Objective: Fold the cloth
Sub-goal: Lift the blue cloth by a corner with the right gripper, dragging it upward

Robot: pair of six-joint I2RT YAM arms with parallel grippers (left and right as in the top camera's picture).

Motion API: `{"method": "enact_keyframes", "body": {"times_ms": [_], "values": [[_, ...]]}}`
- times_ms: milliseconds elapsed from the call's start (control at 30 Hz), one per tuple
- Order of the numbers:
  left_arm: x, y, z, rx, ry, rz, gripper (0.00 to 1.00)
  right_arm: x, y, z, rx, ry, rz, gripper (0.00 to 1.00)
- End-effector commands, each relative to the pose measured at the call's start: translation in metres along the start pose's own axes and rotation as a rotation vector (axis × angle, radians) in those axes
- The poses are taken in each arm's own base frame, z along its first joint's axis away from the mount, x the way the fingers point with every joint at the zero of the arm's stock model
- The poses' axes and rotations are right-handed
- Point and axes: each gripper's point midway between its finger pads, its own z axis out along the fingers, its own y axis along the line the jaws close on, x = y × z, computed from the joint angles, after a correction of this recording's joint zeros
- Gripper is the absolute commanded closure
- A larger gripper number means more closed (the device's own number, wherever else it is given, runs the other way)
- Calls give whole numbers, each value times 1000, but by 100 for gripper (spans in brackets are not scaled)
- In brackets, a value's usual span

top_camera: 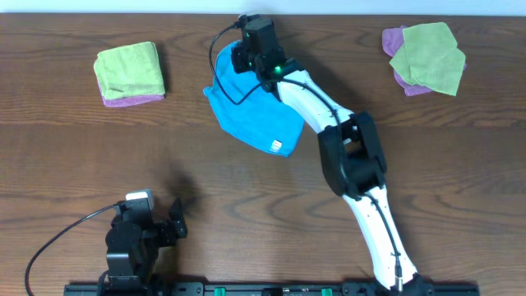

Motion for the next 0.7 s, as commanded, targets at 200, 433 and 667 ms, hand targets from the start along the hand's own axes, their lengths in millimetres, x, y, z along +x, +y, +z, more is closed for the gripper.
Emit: {"method": "enact_keyframes", "body": {"times_ms": [200,433,667], "values": [[8,-8,0,49,34,-7,5,-68,-54,-29,371,-155,-42,3],[8,-8,0,48,34,-7,5,-69,-29,-60,342,23,-83,1],[8,-8,0,48,34,-7,5,-11,62,-87,-31,331,-214,1]]}}
